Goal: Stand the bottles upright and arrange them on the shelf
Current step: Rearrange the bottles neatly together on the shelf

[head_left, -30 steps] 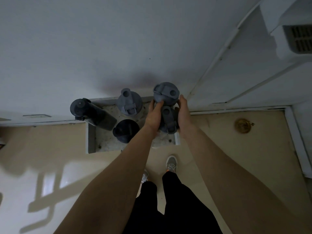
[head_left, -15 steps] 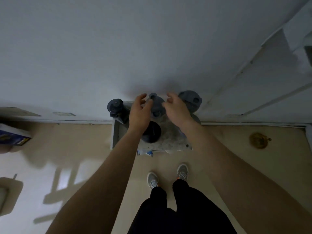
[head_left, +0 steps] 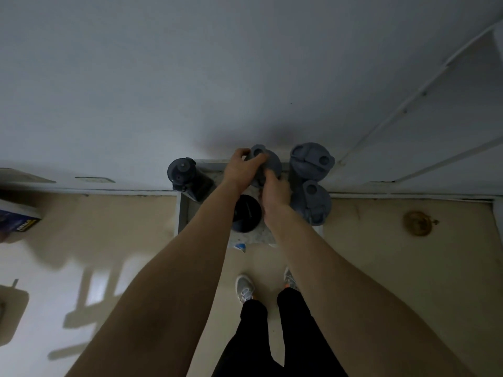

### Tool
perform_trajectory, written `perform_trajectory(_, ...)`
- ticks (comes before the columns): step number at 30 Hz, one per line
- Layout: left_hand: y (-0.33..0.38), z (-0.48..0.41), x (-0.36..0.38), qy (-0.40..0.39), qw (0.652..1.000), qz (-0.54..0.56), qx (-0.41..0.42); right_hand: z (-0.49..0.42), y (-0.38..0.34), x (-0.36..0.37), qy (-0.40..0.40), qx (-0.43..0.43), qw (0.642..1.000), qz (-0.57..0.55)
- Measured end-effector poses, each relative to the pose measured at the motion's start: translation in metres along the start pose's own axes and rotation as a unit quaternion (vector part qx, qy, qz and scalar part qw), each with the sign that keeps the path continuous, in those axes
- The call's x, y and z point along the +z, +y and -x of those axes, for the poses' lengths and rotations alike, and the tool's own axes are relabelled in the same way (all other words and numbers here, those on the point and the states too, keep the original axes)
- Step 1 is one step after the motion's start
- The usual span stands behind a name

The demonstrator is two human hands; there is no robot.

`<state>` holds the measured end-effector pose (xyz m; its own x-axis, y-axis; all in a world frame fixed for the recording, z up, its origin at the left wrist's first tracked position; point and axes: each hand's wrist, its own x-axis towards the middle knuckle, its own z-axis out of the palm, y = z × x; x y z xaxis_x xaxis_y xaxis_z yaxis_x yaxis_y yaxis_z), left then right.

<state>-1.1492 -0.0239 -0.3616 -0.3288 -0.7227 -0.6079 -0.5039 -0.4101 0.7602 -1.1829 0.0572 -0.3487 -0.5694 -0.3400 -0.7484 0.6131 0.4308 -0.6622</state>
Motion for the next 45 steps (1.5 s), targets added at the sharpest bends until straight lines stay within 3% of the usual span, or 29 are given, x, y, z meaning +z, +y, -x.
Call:
perform_trajectory(9, 0.005, -0.009, 0.016, 0.003, 0.999, 0.026, 0.026, -0.002, -0.001, 0.005, 0.039, 0.014, 0.995, -0.090)
perform_trajectory(14, 0.002, 0.001, 0.018, -0.005, 0.999, 0.041, 0.006, -0.002, 0.001, -0.005, 0.035, 0.021, 0.997, -0.072)
perform_trajectory(19, 0.007, 0.024, 0.003, 0.014, 1.000, 0.005, 0.026, 0.011, 0.005, -0.010, 0.030, -0.041, 0.998, -0.033)
perform_trajectory(23, -0.029, 0.064, -0.015, 0.028, 0.992, -0.097, 0.075, 0.031, 0.039, -0.016, 0.029, -0.082, 0.994, 0.062)
perform_trajectory(26, -0.072, 0.084, -0.016, 0.076, 0.972, -0.198, 0.102, 0.036, 0.066, -0.018, 0.063, -0.022, 0.995, 0.078)
perform_trajectory(28, -0.091, 0.085, -0.011, 0.103, 0.975, -0.185, 0.073, 0.034, 0.079, -0.018, 0.053, 0.055, 0.993, 0.086)
perform_trajectory(31, -0.098, 0.082, -0.007, 0.110, 0.989, -0.102, 0.000, 0.035, 0.087, -0.019, -0.049, 0.146, 0.987, -0.042)
perform_trajectory(34, -0.095, 0.078, -0.004, 0.092, 0.995, -0.048, -0.002, 0.031, 0.090, -0.024, -0.077, 0.123, 0.984, -0.106)
perform_trajectory(45, -0.087, 0.059, 0.025, 0.030, 0.999, 0.021, -0.003, 0.019, 0.088, -0.050, -0.046, 0.050, 0.989, -0.135)
